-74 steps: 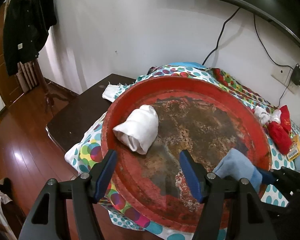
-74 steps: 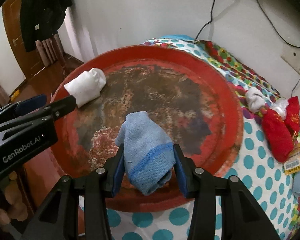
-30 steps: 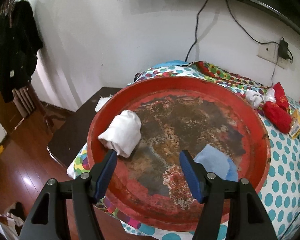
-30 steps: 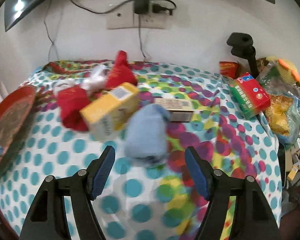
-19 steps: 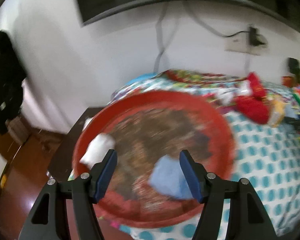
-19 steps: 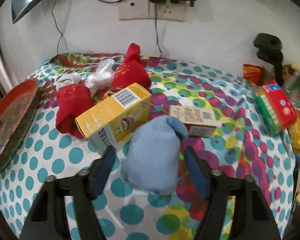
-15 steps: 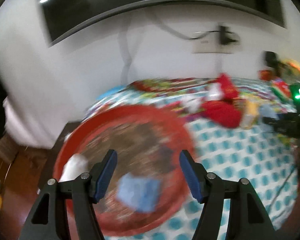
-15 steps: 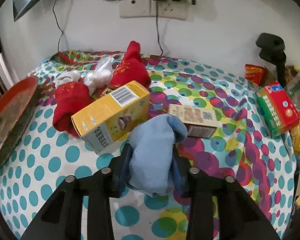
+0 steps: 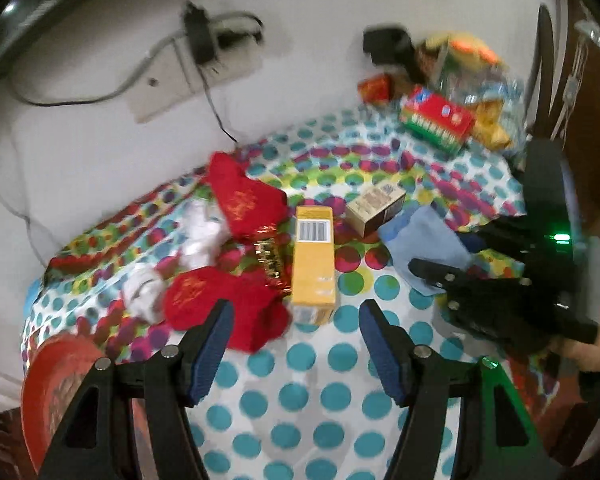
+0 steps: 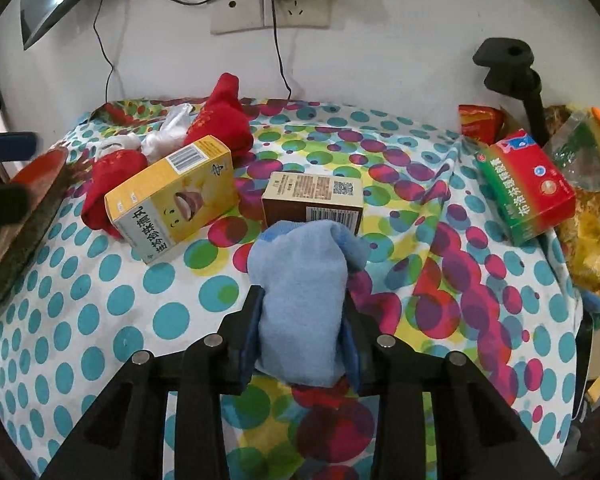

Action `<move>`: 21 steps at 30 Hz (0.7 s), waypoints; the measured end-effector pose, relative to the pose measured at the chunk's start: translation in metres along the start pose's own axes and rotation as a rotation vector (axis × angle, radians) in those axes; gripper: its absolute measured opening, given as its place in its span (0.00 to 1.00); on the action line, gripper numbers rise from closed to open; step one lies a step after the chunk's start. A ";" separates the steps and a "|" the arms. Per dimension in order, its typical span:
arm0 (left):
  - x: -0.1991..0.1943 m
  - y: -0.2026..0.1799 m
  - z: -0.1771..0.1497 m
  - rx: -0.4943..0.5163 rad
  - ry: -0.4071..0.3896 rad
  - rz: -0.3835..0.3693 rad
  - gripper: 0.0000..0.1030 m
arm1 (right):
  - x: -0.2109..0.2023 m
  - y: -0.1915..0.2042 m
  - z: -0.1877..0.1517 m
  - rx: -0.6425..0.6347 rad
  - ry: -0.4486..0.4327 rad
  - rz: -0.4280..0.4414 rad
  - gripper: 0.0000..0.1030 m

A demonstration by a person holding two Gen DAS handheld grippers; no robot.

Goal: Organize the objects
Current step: 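Grasp the yellow medicine box with the left tool while the right tool grasps another light blue sock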

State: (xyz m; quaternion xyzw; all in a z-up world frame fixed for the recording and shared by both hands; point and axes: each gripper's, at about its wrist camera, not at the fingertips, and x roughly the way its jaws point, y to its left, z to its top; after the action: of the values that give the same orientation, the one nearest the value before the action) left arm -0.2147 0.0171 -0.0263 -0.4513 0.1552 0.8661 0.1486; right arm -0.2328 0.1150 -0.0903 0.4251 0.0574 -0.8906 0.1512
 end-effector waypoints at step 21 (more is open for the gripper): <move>0.071 -0.013 0.010 -0.059 0.133 -0.019 0.29 | 0.004 0.003 0.001 0.010 0.008 -0.009 0.38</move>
State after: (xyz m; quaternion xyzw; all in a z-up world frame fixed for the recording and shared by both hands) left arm -0.2554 0.0413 -0.0811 -0.5136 0.1347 0.8370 0.1328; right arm -0.2352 0.1105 -0.0930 0.4290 0.0553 -0.8899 0.1450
